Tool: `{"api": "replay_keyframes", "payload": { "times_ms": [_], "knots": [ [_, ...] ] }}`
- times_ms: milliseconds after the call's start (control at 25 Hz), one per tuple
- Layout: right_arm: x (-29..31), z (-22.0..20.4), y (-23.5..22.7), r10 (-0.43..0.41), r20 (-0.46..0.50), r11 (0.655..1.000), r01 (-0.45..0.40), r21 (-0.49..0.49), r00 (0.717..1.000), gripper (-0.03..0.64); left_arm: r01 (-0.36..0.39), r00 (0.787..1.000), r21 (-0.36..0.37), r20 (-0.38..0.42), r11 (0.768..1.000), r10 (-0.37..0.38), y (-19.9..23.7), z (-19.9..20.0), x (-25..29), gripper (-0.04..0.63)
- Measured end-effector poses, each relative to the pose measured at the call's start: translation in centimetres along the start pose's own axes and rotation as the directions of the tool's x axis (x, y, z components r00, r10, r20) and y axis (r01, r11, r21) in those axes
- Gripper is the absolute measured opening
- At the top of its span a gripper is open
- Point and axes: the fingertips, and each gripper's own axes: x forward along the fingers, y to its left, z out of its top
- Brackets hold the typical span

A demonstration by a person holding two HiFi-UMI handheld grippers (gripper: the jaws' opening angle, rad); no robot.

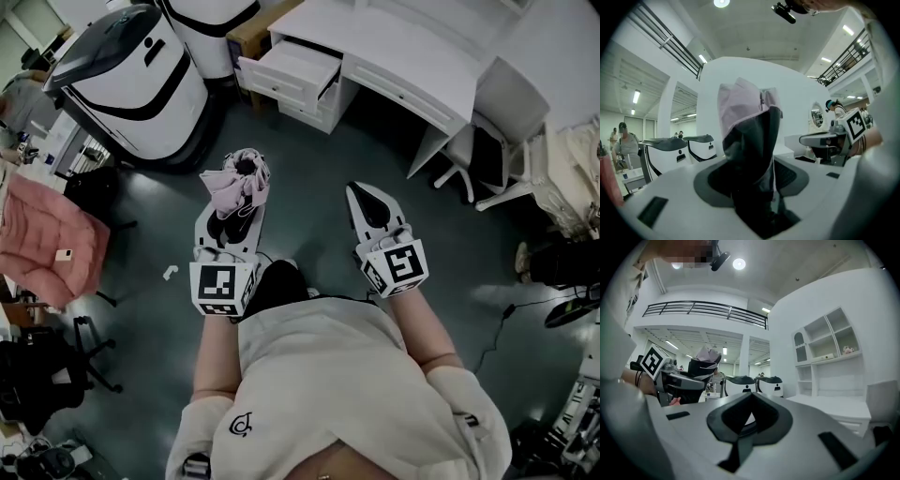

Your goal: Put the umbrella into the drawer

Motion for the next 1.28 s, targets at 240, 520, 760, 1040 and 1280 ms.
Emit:
{"api": "replay_keyframes", "payload": {
  "times_ms": [240,520,760,1040,1280],
  "knots": [
    [4.2,-1.6,-1.5,-0.004,-0.036,1.0,0.004,-0.003,0.999,0.006,0.0,1.0,-0.021,-0.01,1.0,-0.001,2.9,-0.8,3.5,0.233],
    [12.3,-3.6,-4.6,-0.063,-0.085,0.998,0.063,0.006,0.994,0.006,0.038,0.999,-0.043,-0.024,0.998,-0.039,9.2,-1.7,10.8,0.233],
    [22.7,-4.4,-7.5,-0.136,-0.115,0.99,0.139,0.015,0.984,0.006,0.104,0.994,-0.025,-0.028,0.994,-0.104,17.1,-0.7,19.2,0.233],
    [34.4,-3.7,-9.7,-0.211,-0.099,0.977,0.211,-0.008,0.972,0.006,0.164,0.986,-0.026,-0.02,0.986,-0.165,27.4,-0.1,28.6,0.233],
    [40.1,-4.3,-11.6,-0.235,-0.132,0.972,0.235,-0.012,0.963,0.006,0.218,0.974,-0.048,-0.054,0.975,-0.221,31.2,-1.2,35.2,0.233]
  ]
}}
